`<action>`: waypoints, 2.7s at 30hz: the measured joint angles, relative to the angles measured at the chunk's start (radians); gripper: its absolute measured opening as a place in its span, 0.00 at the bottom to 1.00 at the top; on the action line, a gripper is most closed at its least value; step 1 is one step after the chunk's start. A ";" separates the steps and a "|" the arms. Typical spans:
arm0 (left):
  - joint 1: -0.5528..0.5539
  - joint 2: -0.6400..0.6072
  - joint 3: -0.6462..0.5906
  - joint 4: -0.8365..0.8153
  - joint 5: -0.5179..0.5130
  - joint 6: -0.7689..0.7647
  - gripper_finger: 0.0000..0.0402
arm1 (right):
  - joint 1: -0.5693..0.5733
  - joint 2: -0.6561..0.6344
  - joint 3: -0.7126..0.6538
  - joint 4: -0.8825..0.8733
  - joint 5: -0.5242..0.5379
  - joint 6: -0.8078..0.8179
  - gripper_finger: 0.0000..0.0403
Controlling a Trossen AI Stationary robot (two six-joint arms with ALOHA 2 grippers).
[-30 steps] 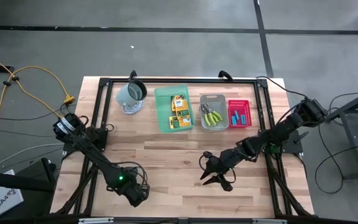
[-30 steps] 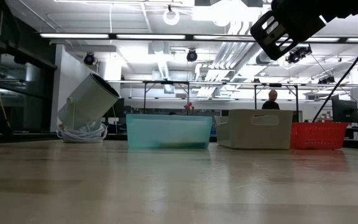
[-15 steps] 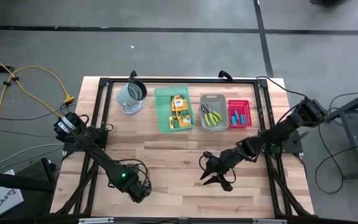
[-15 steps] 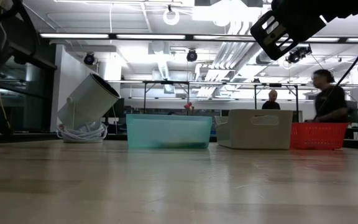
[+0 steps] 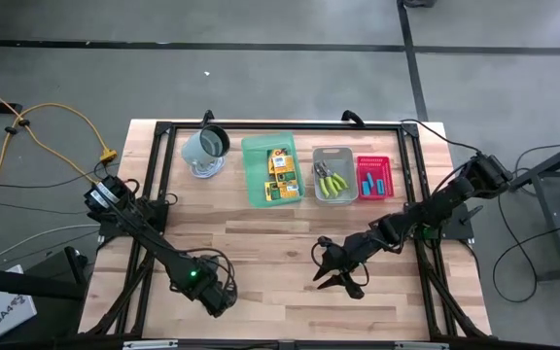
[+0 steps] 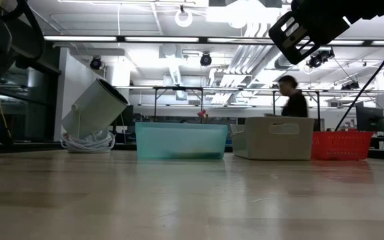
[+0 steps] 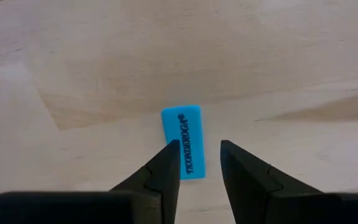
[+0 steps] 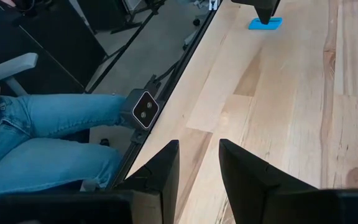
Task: Pick & Place School Supplies
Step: Put the blue eraser into the red bin
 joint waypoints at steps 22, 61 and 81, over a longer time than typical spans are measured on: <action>-0.015 0.000 0.000 -0.006 -0.004 -0.020 0.27 | 0.000 0.000 0.000 0.000 0.000 0.000 0.26; -0.066 0.060 0.000 0.043 -0.052 -0.120 0.27 | 0.000 0.000 0.000 -0.008 -0.001 0.000 0.26; -0.057 0.060 -0.001 0.071 -0.044 -0.161 0.09 | 0.000 0.000 0.000 -0.014 -0.001 0.000 0.26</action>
